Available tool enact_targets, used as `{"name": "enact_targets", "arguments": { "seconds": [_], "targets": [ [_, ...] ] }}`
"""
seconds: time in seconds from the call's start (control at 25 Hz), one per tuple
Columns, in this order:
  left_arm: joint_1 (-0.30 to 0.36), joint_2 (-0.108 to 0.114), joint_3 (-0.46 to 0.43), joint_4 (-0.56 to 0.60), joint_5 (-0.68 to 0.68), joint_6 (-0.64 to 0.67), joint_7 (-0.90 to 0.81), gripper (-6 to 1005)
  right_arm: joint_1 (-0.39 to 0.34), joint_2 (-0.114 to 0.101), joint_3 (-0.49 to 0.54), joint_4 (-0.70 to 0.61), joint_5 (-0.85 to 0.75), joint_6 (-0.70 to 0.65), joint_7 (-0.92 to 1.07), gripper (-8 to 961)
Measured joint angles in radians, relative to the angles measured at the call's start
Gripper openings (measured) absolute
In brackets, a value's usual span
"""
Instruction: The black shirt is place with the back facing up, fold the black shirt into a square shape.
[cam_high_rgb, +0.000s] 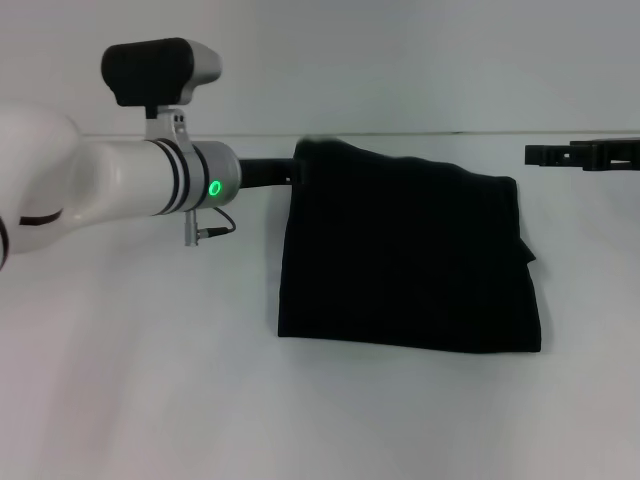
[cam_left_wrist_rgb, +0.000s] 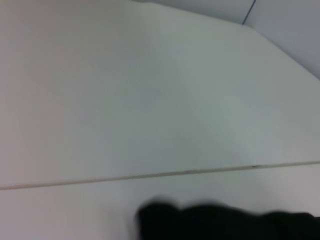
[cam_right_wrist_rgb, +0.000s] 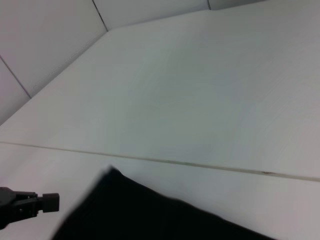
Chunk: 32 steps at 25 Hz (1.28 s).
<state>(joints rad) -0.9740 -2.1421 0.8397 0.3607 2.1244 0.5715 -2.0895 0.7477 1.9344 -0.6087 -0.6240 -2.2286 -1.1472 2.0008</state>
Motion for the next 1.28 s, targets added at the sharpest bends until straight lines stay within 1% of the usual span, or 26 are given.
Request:
{"name": "enact_targets", "arguments": {
  "seconds": [0.12,0.16,0.2,0.32,0.4,0.44,0.56,0.64,0.68,0.88,1.0,1.16,1.28],
  "targets": [
    [0.023,0.008,-0.006,0.031,-0.002,0.022,-0.005,45,0.000,0.006,0.007,-0.006,0.004,0.010,-0.026,926],
    [0.043,0.014,-0.013,0.062,-0.005,0.052,-0.011,49,0.000,0.007,0.009,-0.007,0.009,0.012,-0.038,926],
    [0.054,0.016,-0.016,0.081,-0.007,0.071,-0.014,53,0.000,0.008,0.010,-0.007,0.016,0.013,-0.052,927],
    [0.112,0.015,-0.026,0.194,-0.009,0.172,-0.023,65,-0.005,0.010,0.010,-0.008,0.066,0.002,-0.120,927],
    [0.157,0.004,-0.023,0.292,-0.010,0.266,-0.011,177,-0.014,0.010,0.010,-0.009,0.112,-0.036,-0.196,927],
    [0.177,-0.003,-0.022,0.347,-0.011,0.338,0.014,233,-0.019,0.010,0.009,-0.010,0.133,-0.070,-0.245,927],
    [0.210,-0.015,-0.022,0.437,-0.016,0.513,0.132,375,-0.031,0.010,0.008,-0.020,0.156,-0.175,-0.370,927],
    [0.214,-0.016,-0.022,0.451,-0.021,0.600,0.219,469,-0.036,0.010,0.001,-0.042,0.146,-0.229,-0.408,927],
    [0.214,-0.016,-0.021,0.451,-0.022,0.638,0.263,493,-0.036,0.011,-0.005,-0.055,0.135,-0.248,-0.411,927],
    [0.208,-0.015,-0.003,0.445,-0.002,0.668,0.330,613,-0.036,0.009,-0.059,-0.143,0.094,-0.330,-0.404,927],
    [0.210,-0.011,0.005,0.451,0.016,0.703,0.366,685,-0.033,0.008,-0.081,-0.175,0.076,-0.345,-0.402,927],
    [0.217,-0.005,0.005,0.472,0.038,0.756,0.373,791,-0.026,0.008,-0.086,-0.183,0.063,-0.340,-0.411,927],
    [0.235,-0.007,-0.007,0.492,0.027,0.774,0.368,879,-0.025,0.019,-0.087,-0.191,0.061,-0.330,-0.413,927]
  ]
}}
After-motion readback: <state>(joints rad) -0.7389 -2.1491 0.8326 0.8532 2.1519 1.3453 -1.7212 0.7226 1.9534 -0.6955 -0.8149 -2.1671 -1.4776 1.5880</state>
